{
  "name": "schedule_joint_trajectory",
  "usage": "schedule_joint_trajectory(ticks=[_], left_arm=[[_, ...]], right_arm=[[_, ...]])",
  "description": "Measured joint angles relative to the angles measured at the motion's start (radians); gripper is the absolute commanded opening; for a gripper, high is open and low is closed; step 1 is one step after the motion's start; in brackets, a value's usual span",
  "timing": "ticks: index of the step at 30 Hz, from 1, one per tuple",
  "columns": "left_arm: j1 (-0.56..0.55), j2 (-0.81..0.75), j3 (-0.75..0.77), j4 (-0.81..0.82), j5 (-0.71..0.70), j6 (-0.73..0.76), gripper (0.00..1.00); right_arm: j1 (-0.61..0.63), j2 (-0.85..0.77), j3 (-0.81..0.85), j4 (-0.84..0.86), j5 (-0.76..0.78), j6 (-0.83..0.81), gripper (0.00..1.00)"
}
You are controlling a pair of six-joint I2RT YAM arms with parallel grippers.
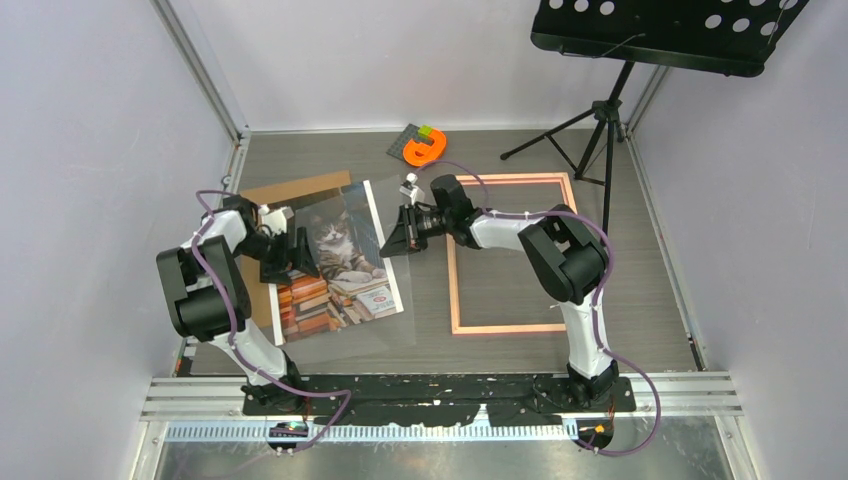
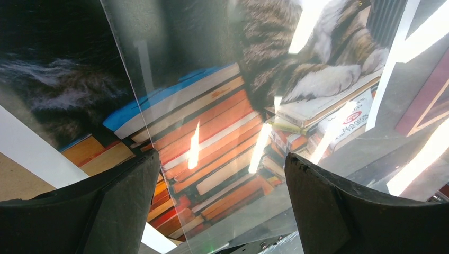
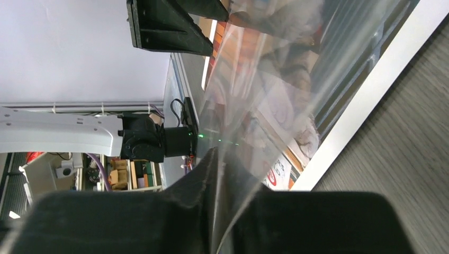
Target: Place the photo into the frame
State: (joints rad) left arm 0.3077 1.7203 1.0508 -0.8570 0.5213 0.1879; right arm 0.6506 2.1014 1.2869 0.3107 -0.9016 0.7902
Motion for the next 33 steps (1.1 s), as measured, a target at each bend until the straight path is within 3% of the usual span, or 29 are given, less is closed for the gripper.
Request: schedule_joint_trajectory(ticks=[2, 9, 24, 33], left_arm=[[0.0, -0.003, 0.0, -0.001, 0.003, 0.001, 0.94], [-0.001, -0.032, 0.003, -0.007, 0.021, 0.007, 0.99], [-0.012, -0.27, 0.164, -0.059, 0.151, 0.027, 1.0], [-0.143, -0.284, 0.176, -0.036, 0.161, -0.018, 1.0]], right_arm=[[-0.001, 0.0, 0.005, -0.005, 0.001, -0.004, 0.06], [-0.025, -0.035, 0.007, -0.074, 0.011, -0.043, 0.06], [-0.178, -0.312, -0.115, -0.097, -0.078, -0.105, 0.06], [-0.294, -0.462, -0.203, -0.154, -0.151, -0.151, 0.06]])
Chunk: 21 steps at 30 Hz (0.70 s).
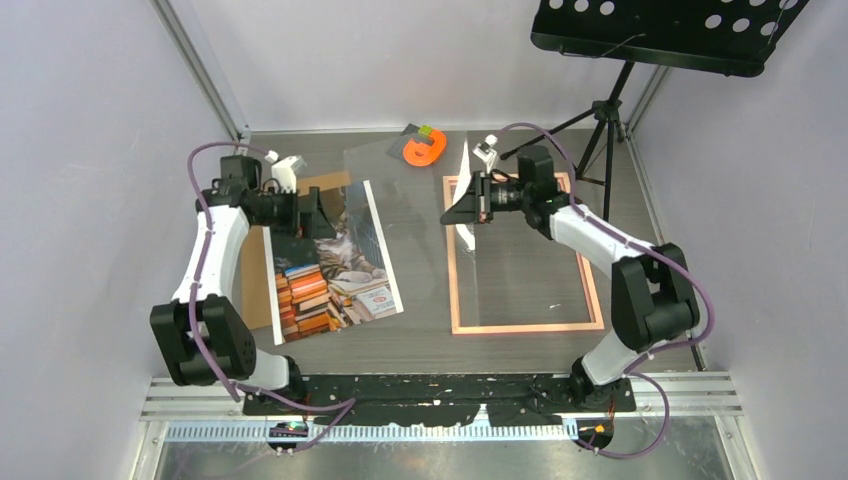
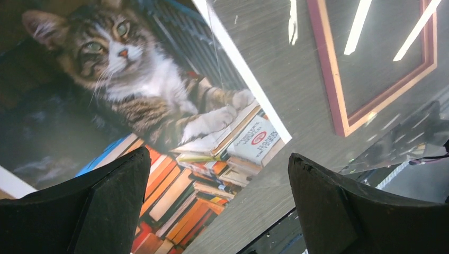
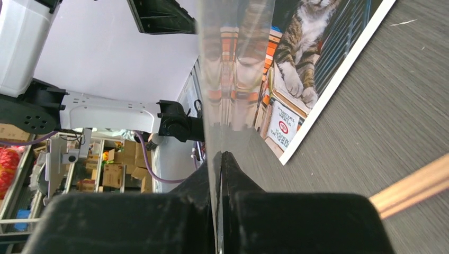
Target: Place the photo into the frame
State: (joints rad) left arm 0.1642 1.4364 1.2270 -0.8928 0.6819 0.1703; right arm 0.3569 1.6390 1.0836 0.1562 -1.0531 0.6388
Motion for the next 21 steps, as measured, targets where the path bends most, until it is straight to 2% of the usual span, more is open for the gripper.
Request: schedule_joint_trajectory(ticks=[4, 10, 21], left_arm=[[-0.087, -0.043, -0.003, 0.06, -0.037, -0.04, 1.0], [-0.212, -0.085, -0.019, 0.195, -0.122, -0.153, 0.99], [-0.476, 0.144, 0.127, 0.256, -0.36, -0.296, 0.95]], right_arm=[[-0.068, -0.09, -0.01, -0.104, -0.042, -0.068, 0.06], [-0.198, -0.218, -0.009, -0.351, -0.079, -0.237, 0.06], [-0.534, -0.311, 0.079, -0.934, -0.079, -0.641, 0.06]])
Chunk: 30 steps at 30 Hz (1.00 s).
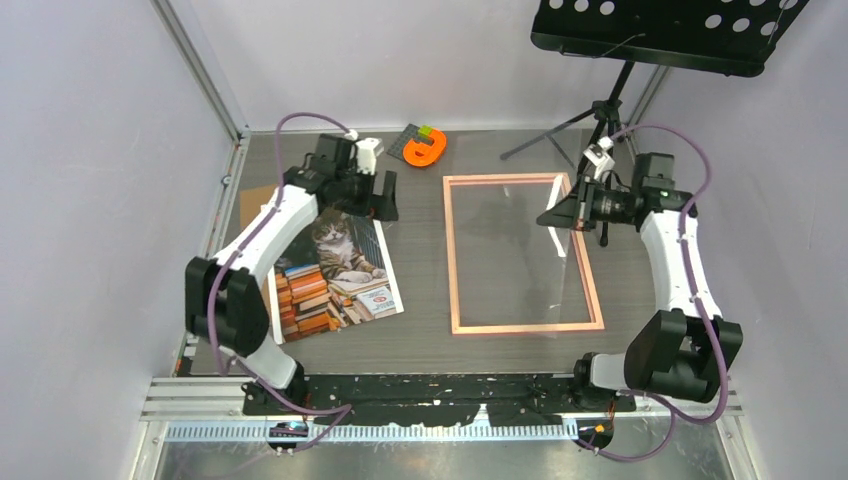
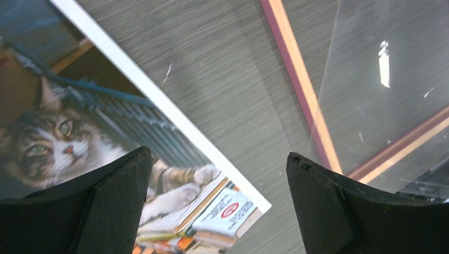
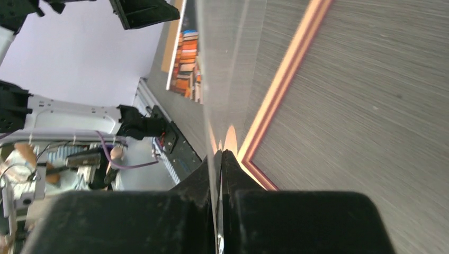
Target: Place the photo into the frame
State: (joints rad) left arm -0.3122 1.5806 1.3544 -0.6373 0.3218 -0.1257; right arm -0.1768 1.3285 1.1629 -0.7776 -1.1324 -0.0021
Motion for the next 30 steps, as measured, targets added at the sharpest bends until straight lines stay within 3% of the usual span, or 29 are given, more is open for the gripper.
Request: schedule_joint_trajectory(ticks=[5, 10, 22, 30], left_arm=[[-0.103, 0.147, 0.119, 0.002, -0.075, -0.063, 0.93], [-0.175, 0.267, 0.198, 0.005, -0.091, -0.143, 0.93], [-0.262, 0.379, 0.248, 0.028, -0.149, -0.267, 0.87], [-0.335, 0.53, 0.4, -0.014, -0.209, -0.317, 0.73]], right_arm=[[-0.098, 0.0, 0.059, -0.243, 0.085, -0.187, 0.06], [-0.126, 0.029, 0.071, -0.369, 0.168, -0.277, 0.06], [-0.233, 0.167, 0.101, -0.426, 0.245, -0.377, 0.06], [-0.275, 0.204, 0.114, -0.485, 0.249, -0.471, 0.06]])
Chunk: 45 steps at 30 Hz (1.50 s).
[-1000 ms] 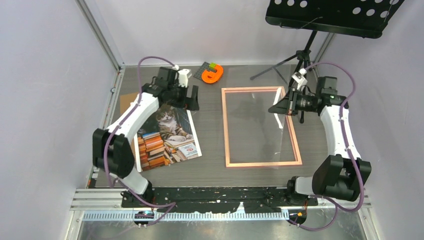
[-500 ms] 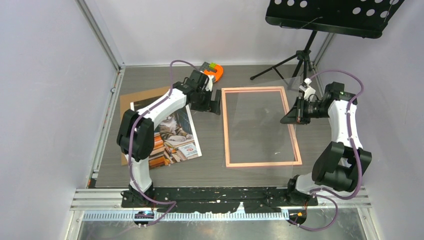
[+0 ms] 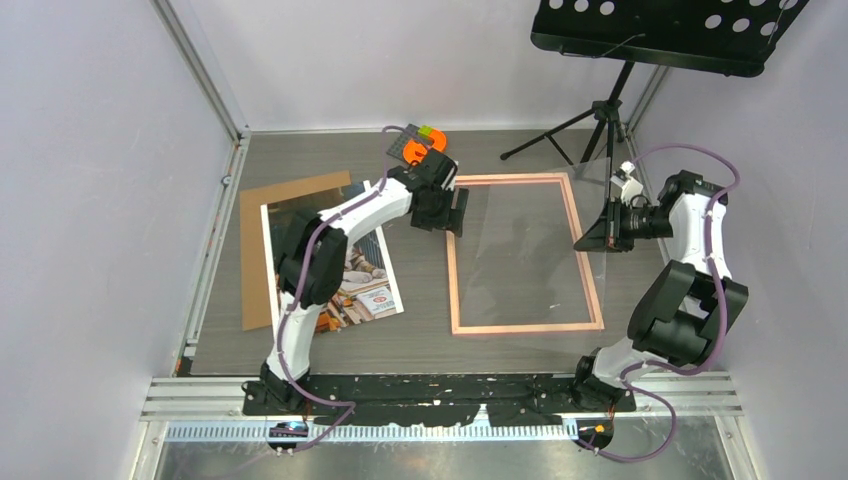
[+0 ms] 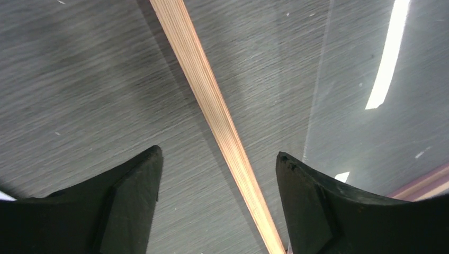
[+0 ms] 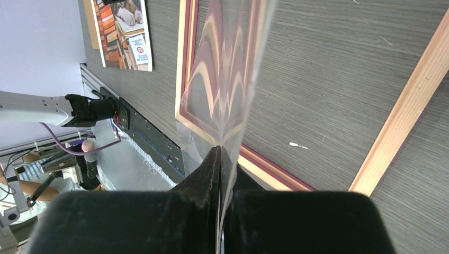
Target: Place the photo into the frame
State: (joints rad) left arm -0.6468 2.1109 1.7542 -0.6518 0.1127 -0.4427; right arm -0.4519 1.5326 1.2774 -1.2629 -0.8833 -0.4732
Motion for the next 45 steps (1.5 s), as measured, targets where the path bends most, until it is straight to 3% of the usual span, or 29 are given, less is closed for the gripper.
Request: schedule_joint_trajectory(ticks=[9, 17, 25, 33, 36, 45], left_arm=[[-0.03, 0.069, 0.013, -0.059, -0.023, -0.031, 0.55], [-0.055, 0.071, -0.003, -0.057, -0.035, -0.05, 0.52], [-0.078, 0.074, -0.021, -0.05, -0.04, -0.052, 0.42], [-0.082, 0.074, -0.048, -0.009, -0.023, -0.069, 0.17], [-0.082, 0.059, -0.073, 0.013, -0.023, -0.087, 0.01], [-0.052, -0.027, -0.215, 0.089, -0.026, -0.101, 0.0]], right_arm=[[-0.037, 0.009, 0.0, -0.047, -0.004, -0.072, 0.06], [-0.041, 0.015, 0.0, -0.057, -0.014, -0.101, 0.06], [-0.041, 0.015, -0.008, -0.059, -0.026, -0.116, 0.06], [-0.041, 0.032, -0.014, -0.066, -0.039, -0.146, 0.06], [-0.041, 0.037, -0.014, -0.074, -0.053, -0.165, 0.06], [-0.041, 0.092, -0.014, -0.095, -0.105, -0.214, 0.06]])
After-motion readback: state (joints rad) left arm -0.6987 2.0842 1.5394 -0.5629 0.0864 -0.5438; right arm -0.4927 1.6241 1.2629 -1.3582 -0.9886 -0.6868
